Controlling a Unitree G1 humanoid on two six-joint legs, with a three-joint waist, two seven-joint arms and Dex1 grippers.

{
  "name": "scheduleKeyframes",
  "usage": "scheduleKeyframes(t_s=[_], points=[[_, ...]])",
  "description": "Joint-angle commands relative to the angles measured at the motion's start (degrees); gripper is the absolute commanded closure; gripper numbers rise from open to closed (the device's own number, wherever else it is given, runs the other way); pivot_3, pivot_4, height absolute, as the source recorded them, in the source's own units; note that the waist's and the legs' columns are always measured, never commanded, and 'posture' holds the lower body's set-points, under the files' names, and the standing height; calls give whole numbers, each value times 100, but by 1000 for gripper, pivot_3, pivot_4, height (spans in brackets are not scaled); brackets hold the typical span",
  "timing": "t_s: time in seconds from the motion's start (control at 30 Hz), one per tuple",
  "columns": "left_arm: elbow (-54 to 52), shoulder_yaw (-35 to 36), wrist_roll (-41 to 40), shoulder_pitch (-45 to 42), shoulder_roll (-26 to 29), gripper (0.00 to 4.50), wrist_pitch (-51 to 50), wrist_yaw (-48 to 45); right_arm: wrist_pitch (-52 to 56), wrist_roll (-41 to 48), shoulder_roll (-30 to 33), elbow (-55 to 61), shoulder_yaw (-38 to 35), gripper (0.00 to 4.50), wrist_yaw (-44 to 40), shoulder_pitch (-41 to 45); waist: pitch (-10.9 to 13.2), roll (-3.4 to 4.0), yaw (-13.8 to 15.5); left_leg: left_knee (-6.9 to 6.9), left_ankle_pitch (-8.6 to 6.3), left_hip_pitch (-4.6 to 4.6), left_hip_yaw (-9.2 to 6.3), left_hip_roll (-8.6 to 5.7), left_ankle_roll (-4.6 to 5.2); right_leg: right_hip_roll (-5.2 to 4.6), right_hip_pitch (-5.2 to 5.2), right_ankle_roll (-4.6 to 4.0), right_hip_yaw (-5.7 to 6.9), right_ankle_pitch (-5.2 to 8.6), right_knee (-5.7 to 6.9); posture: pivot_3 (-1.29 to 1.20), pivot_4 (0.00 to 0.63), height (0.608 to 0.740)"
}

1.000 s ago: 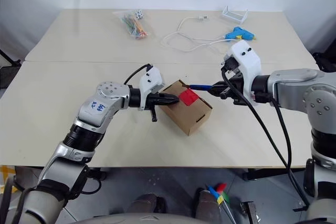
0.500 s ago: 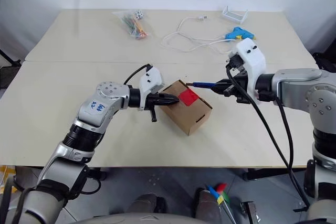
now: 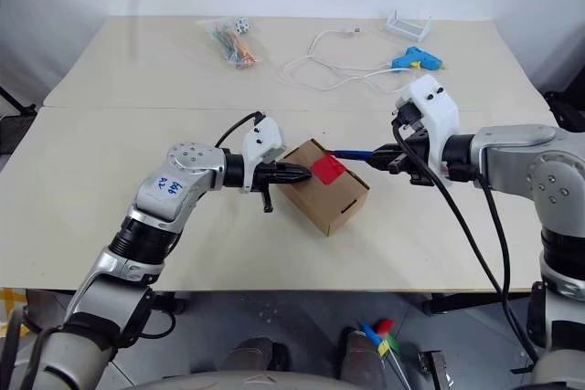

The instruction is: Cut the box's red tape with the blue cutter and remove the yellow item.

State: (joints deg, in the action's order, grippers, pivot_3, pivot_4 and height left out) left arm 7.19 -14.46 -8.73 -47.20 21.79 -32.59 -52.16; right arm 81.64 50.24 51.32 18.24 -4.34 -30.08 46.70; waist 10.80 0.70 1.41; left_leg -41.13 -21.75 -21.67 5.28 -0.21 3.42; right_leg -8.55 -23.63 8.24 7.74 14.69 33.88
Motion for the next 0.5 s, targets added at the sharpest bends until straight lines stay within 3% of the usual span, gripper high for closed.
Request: scheduleKeyframes(t_s=[0.03,0.5], points=[[-79,-72,49,115,72,4500,-83,-10,81,-30,137,223,-7,4338,-100,19,0,0,1,0,0,0,0,0,0,0,0,0,0,0,0,0,150,740],[-130,-187,133,188,52,4500,-211,69,610,-102,587,206,458,4338,-529,347,0,0,11,1,0,2,-4,0,0,-1,4,0,1,0,0,0,150,740]])
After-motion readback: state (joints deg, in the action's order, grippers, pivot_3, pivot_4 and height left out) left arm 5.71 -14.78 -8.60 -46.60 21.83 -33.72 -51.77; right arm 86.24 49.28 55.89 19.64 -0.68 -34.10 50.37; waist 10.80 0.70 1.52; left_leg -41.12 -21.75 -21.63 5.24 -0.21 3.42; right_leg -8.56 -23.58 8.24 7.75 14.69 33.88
